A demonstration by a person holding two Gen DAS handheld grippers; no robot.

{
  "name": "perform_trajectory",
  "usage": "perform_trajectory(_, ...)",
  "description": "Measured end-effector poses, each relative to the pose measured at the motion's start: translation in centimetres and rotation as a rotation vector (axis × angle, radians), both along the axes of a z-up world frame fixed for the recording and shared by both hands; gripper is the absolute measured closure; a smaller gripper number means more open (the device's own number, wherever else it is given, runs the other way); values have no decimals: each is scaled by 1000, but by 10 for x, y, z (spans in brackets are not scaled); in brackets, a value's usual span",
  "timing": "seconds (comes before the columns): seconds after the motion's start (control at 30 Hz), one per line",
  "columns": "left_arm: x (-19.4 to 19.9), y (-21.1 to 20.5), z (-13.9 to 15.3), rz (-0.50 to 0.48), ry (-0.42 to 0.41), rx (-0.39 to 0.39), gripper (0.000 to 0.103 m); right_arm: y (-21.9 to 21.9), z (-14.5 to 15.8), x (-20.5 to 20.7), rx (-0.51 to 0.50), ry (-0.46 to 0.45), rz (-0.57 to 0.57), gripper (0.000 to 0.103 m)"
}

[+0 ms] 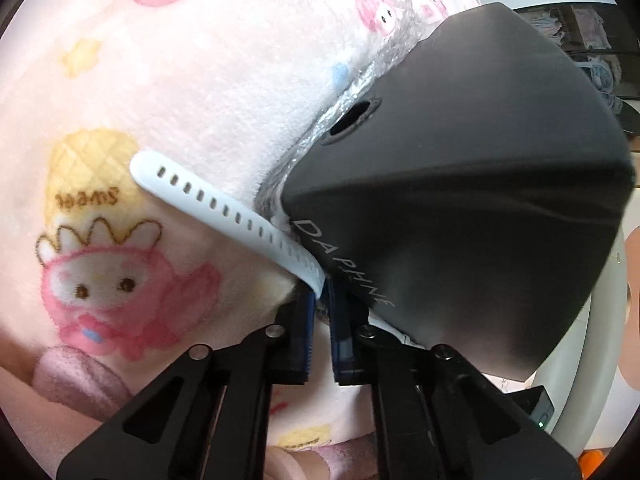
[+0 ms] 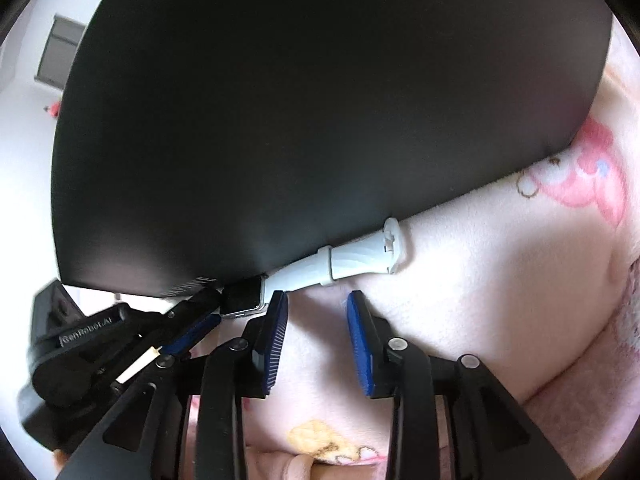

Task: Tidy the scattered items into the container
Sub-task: 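Lift the smartwatch with the left tool and carry it over the box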

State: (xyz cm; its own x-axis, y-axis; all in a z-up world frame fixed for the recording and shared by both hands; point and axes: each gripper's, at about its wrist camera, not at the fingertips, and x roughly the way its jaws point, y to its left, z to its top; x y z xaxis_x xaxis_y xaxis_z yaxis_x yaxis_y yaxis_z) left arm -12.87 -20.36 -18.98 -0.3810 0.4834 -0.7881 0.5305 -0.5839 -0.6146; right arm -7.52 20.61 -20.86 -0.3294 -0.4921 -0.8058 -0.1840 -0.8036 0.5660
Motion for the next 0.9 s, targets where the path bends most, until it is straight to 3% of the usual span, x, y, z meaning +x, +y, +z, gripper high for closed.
perform_trajectory(0.17, -6, 17, -4, -20, 1, -15, 98, 4, -6, -1, -54, 13, -29, 62)
perform_trajectory(0.33, -16, 43, -8, -36, 10, -50, 98, -2, -13, -4, -14, 42, -43, 61)
perform_trajectory(0.37, -16, 47, -6, -43, 17, -63, 98, -7, -12, -4, 18, 58, -22, 62)
perform_trajectory(0.5, -16, 59, 3, -76, 51, -87, 98, -18, 1, -2, 104, 129, 44, 89)
perform_trajectory(0.8, -15, 102, 40, -174, 157, -185, 98, -26, 50, 17, 222, 292, 118, 97)
perform_trajectory(0.9, -12, 111, 54, -182, 186, -193, 98, -5, 60, 37, 228, 340, 128, 98)
